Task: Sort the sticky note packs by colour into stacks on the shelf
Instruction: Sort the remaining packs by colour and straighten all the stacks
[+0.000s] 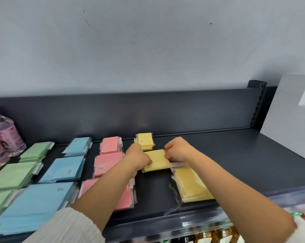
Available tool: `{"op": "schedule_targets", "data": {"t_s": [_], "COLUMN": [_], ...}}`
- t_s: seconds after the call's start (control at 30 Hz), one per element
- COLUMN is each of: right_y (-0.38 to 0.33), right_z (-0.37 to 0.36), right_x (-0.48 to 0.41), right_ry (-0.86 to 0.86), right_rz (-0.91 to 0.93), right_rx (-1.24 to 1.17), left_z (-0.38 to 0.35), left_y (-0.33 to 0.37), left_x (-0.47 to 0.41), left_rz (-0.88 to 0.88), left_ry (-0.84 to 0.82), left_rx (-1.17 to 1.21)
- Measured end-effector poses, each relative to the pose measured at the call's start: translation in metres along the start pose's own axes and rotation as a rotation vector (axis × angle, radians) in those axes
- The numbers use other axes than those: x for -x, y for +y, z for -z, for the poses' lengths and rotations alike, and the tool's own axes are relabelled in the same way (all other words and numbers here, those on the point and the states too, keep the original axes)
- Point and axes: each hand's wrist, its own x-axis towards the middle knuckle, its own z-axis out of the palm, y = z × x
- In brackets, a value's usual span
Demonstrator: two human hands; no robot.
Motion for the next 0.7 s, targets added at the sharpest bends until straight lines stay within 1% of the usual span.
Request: {"op": "schedule_targets", "data": {"t_s": [0.1,0.23,0.4,0.5,0.7], "right_y": [0.014,0.032,0.045,0.053,0.059], "right_z": [0.017,0.039,0.054,0.06,0.064], "right_x": [-0.004,-0.005,-0.004,-0.007,-0.01], "right_ry": [0.03,0.061,0.102,0.144,0.203], "right_rz": [-0.039,-0.05,-0.063,-0.065,-0.07], "right_rx": [-0.03,-0.059,-0.009,-0.042,-0.062], "left_z": [-0.014,-0.039,-0.059,-0.067,-0.07], "left_y": [0.006,0.018,0.029,0.034,0.038], "left_x": [-0.001,-0.003,-0.014,-0.017,-0.021], "left_rz": [-0.037,-0.073,-0.093,-0.11,-0.087], "left_ry": [0.001,-0.049,-0.069,-0.082,-0.131], "left_rx": [-0.032,0.022,0.096,0.14,0.225]}}
